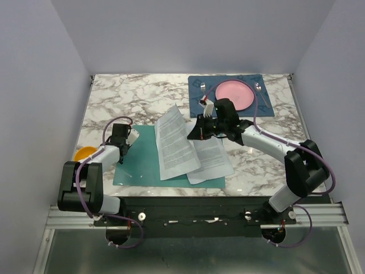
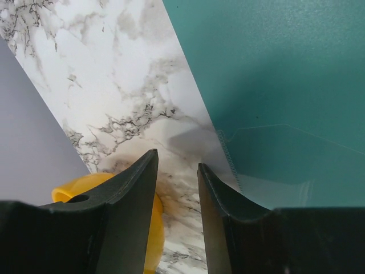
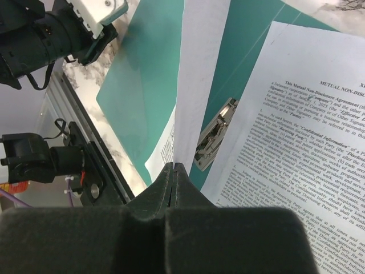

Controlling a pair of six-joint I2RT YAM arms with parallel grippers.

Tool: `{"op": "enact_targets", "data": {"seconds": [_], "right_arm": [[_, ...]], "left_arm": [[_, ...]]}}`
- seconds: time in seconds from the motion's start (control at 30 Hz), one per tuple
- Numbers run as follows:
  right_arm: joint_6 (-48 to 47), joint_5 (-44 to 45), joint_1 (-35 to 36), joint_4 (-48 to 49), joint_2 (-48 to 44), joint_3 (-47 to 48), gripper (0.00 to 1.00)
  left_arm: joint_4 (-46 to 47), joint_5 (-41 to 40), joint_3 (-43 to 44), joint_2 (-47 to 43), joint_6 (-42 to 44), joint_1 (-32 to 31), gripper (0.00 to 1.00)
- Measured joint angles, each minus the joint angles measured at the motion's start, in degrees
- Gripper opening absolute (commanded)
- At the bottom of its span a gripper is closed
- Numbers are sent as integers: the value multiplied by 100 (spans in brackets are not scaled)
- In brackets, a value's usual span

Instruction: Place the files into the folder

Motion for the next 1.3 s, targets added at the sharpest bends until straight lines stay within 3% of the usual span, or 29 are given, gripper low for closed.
{"op": "enact_targets", "data": {"seconds": [0.2,0.5,0.8,1.03,1.3], "right_arm": [[-9,160,-2,-7,-24,-2,0],[-122,459,-2,-39,-413,-264,0],[-310,839,-20,-225,-892,-682,0],[-245,994,-44,-184,-887,-782,0],[297,1161,-46,581,-210,-852,0]], "left_arm": [[4,15,59,81,52,-146,50],[-304,179,208,92,-22,-1408,53],[-595,302,367,149,-271,-2079,53],[-837,514,468,131,-448,-2173,53],[-997,682,448,24,-560,-2205,53]]}}
